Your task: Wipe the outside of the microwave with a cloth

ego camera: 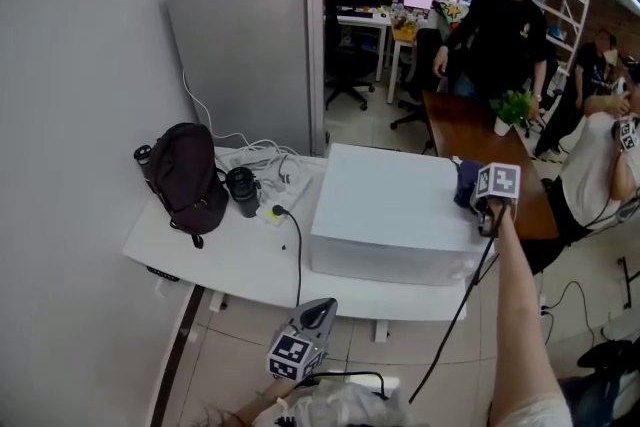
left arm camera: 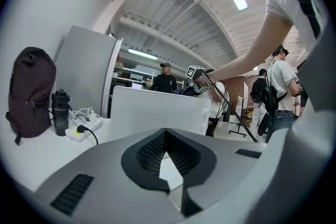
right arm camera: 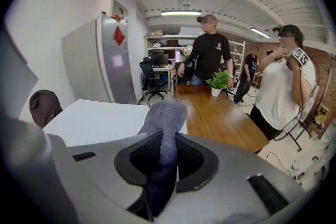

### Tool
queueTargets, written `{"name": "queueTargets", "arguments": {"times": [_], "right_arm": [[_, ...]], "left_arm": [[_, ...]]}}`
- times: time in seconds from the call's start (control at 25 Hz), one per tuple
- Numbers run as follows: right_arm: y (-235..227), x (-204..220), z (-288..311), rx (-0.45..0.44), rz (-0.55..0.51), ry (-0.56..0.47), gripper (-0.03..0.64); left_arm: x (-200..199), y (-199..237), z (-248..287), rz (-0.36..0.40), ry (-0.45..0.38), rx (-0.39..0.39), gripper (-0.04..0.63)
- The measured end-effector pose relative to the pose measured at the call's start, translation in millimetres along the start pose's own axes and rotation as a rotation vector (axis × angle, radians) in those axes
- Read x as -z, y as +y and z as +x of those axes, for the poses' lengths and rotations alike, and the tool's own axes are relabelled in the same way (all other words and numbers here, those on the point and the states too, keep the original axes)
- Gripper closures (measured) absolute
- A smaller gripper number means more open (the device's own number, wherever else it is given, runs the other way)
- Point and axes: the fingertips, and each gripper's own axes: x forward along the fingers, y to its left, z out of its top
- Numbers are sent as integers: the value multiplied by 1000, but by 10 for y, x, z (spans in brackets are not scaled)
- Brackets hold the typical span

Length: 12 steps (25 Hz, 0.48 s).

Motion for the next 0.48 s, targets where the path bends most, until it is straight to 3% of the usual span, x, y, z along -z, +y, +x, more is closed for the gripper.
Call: {"name": "queueTargets", "arguments": {"times": [0.12, 0.24, 0.48], "right_arm": [[-168, 133, -101, 1, 39, -11, 537], [-37, 84, -294, -48, 46, -88, 538], [709, 323, -1196, -318, 70, -314, 538]], "left_arm": [[24, -137, 30, 1, 7, 27, 609], [-15, -275, 54, 6, 0, 44, 609], [-46, -484, -34, -6, -19, 31, 609]]}}
